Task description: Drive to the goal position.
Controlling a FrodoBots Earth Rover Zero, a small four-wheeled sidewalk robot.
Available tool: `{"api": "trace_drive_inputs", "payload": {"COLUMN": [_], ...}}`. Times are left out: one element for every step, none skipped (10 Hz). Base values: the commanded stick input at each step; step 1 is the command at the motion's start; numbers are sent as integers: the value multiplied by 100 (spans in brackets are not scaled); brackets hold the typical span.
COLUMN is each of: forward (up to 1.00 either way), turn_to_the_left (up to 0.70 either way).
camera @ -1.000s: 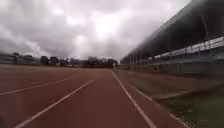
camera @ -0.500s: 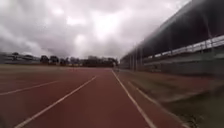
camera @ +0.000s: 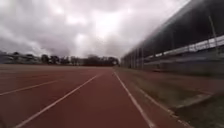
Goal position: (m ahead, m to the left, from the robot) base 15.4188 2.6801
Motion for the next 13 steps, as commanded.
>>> {"api": "trace_drive_inputs", "payload": {"forward": [70, 70, 70, 70, 70, 70, 70, 70, 70, 70, 70, 70, 70], "turn_to_the_left": [0, 0, 0, 0, 0, 0, 0, 0, 0, 0, 0, 0, 0]}}
